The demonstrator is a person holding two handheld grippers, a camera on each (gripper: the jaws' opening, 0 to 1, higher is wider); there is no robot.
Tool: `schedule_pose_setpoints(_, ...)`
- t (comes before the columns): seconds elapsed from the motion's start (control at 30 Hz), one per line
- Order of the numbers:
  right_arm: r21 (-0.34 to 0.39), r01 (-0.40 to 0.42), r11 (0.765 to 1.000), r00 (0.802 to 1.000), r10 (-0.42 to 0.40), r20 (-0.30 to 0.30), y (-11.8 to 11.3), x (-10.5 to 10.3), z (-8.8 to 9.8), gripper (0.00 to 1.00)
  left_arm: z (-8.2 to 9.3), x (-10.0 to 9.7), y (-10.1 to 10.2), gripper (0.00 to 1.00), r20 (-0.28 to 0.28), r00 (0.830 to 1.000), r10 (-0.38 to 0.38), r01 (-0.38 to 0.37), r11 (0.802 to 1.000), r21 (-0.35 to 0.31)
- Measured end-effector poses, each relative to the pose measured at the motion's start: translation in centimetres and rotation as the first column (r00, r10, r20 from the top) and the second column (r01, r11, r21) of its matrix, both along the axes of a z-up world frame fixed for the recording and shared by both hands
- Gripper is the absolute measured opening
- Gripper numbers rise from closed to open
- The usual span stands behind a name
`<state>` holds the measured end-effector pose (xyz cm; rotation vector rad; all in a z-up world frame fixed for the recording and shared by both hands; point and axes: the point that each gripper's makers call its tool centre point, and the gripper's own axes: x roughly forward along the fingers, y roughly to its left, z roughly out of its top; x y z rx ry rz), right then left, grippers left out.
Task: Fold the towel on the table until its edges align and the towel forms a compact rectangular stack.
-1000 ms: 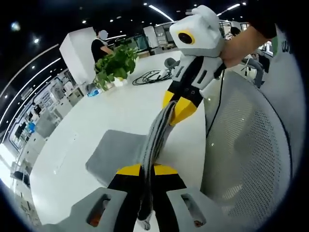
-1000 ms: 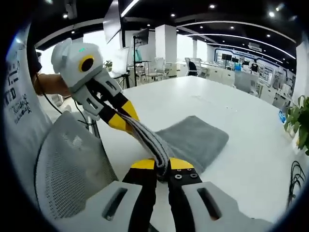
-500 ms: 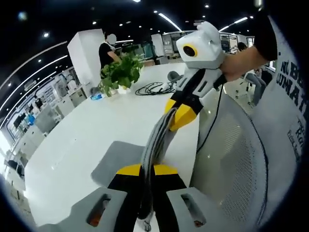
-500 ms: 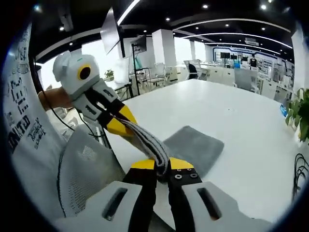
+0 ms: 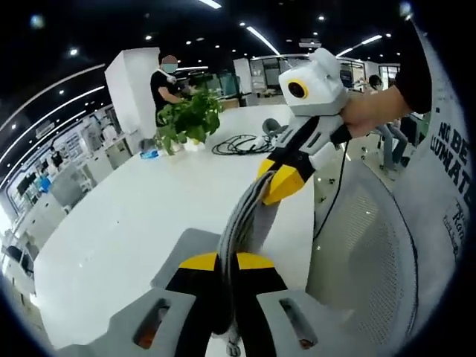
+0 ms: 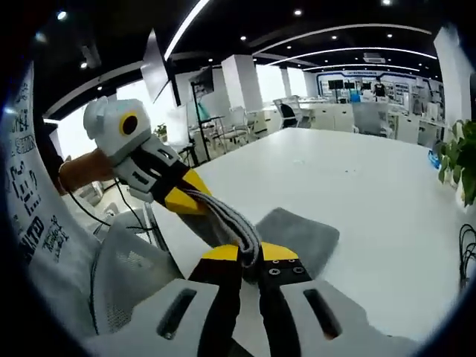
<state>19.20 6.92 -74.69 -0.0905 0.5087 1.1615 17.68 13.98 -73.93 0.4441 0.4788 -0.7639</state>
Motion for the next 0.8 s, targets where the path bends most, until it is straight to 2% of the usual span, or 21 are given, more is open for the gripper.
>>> schedule_pose_setpoints(0.33, 0.017, 0.052, 0.999, 0.997, -0.051, -0.051, 0.8, 3.3, -0.3, 0.05, 0.5, 3.6, 1.0, 0.08, -0.048, 0.997, -0.056, 0.054, 0.998, -0.038)
schedule_pose_setpoints(0.5, 0.003, 0.056, 0.998, 0.997, -0.056, -0.051, 1.6, 4.9, -1.0, 0.05, -0.7, 5.3, 1.5, 0.07, -0.084, 0.994, -0.069, 0.065, 0.997, -0.048)
schedule_pose_setpoints(0.8, -0.012, 0.07, 0.997, 0.993, -0.071, -0.091, 2.6, 7.6, -2.6, 0.05, -2.7, 7.9, 2.6, 0.07, -0.125, 0.988, -0.091, 0.087, 0.996, -0.035)
